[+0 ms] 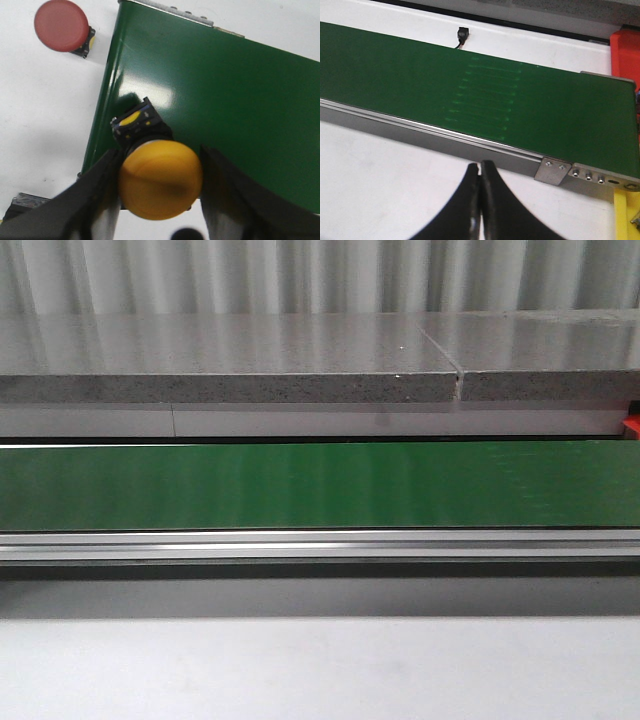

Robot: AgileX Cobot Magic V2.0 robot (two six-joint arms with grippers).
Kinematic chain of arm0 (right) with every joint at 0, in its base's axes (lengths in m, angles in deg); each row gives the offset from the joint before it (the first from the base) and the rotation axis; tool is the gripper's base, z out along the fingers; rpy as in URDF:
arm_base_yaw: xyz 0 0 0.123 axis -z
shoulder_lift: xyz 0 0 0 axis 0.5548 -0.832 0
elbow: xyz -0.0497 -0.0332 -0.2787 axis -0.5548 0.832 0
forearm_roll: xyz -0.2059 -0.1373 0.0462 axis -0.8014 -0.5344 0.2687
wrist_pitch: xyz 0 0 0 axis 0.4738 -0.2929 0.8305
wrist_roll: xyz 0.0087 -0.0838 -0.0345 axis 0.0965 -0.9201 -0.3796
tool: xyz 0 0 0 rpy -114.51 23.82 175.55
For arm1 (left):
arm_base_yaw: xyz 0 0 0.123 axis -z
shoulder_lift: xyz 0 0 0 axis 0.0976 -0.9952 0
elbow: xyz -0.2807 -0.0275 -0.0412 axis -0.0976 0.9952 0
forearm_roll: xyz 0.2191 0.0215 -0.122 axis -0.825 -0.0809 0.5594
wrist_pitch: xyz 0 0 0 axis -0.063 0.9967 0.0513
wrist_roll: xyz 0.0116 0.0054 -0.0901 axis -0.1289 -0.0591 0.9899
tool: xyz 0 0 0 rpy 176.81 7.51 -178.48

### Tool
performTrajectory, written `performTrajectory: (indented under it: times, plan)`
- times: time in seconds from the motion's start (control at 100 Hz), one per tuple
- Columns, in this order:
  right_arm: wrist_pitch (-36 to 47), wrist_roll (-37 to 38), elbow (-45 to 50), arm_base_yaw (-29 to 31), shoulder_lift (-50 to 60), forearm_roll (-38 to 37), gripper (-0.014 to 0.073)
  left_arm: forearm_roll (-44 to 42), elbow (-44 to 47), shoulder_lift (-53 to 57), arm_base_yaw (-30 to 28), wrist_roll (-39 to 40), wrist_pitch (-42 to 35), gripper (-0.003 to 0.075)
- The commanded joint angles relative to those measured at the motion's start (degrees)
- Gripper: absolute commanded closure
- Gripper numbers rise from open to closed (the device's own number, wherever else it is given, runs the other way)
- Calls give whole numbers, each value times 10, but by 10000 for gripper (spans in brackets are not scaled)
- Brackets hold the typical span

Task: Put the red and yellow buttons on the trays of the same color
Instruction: 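Set the yellow button on the belt end and open the left gripper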

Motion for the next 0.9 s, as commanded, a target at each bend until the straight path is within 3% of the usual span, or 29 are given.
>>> performTrajectory:
  times: [0.0, 0.18, 0.25, 0.37, 0.44, 0.7, 0.89]
  plan:
    - [36, -4, -12, -1, -2, 0, 662, 15, -14, 5, 4, 1, -11, 472]
    - [36, -4, -12, -1, -2, 0, 662, 16, -17, -10, 4, 1, -7, 461]
    - [36, -4, -12, -1, -2, 0, 662, 16, -17, -10, 4, 1, -13, 402]
    - [36, -4, -12, -1, -2, 0, 662, 19, -17, -10, 4, 1, -19, 209]
    - [36, -4, -12, -1, -2, 0, 662, 24, -17, -10, 4, 1, -29, 164]
    - [36, -4, -12, -1, -2, 0, 662, 49, -33, -5, 0, 1, -62, 165]
    - [36, -4, -12, -1, -2, 0, 662, 49, -46, -5, -29, 71, -97, 166]
